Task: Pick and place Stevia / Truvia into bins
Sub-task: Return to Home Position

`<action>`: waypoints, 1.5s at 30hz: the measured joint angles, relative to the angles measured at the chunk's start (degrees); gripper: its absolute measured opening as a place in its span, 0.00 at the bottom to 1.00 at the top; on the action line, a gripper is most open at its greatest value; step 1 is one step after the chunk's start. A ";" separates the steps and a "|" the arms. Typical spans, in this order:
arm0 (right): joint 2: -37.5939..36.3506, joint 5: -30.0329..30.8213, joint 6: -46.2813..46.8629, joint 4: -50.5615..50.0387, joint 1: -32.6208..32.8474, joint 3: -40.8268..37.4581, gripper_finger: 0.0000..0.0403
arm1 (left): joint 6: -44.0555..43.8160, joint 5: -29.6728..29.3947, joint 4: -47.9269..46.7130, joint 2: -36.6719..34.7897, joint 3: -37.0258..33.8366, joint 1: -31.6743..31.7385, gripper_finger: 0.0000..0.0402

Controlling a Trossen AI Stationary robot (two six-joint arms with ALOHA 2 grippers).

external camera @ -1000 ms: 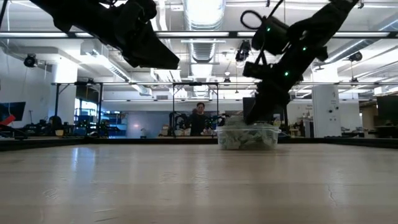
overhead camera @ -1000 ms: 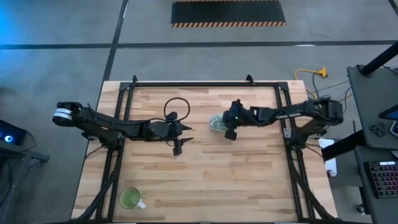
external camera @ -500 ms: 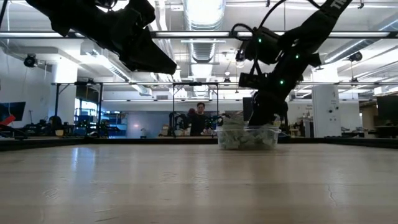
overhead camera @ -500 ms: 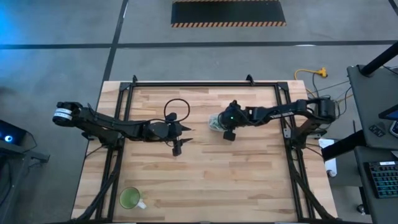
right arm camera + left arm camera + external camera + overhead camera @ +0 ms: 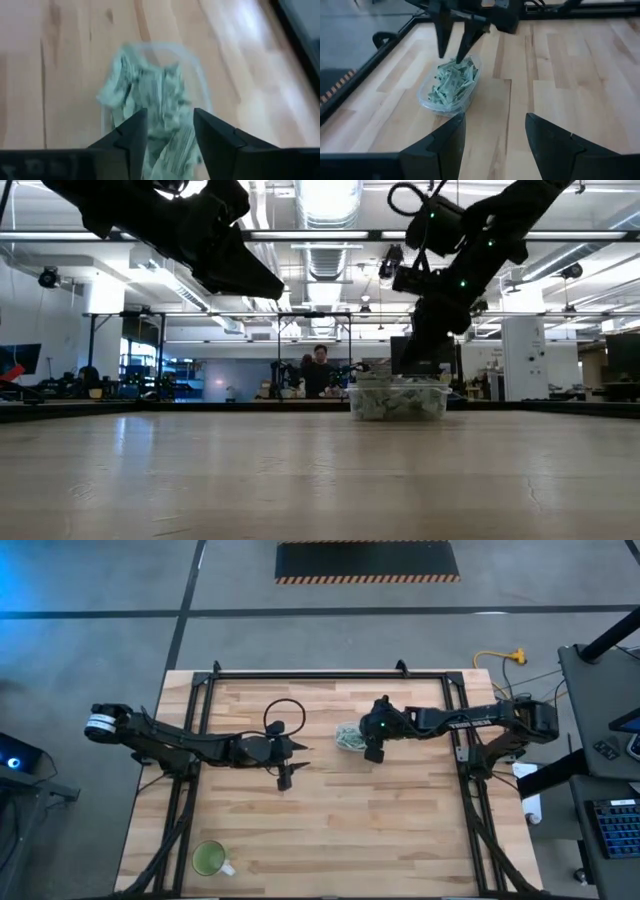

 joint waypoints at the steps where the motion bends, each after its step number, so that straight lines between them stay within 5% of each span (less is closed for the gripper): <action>1: -0.55 -0.15 -0.58 0.50 0.20 0.02 0.37 | 1.44 -0.02 0.06 0.00 0.00 0.00 0.47; 9: -9.85 -15.58 -6.63 4.02 2.32 -0.49 0.43 | 11.59 0.16 17.90 -1.18 -4.91 2.43 0.47; 19: -31.32 -16.35 -8.95 9.14 2.54 -12.85 0.41 | 11.90 1.38 32.34 -10.50 -18.27 7.33 0.47; 30: -54.63 -16.33 -4.26 14.45 2.63 -26.33 0.41 | 13.09 1.42 32.59 -29.03 -28.72 7.32 0.47; 38: -66.91 -16.31 -1.28 14.59 2.64 -32.51 0.41 | 12.97 -0.28 32.22 -41.46 -36.75 7.32 0.47; 45: -73.11 -16.39 4.78 15.66 4.18 -37.63 0.40 | 11.47 -0.43 23.76 -47.28 -36.98 7.30 0.47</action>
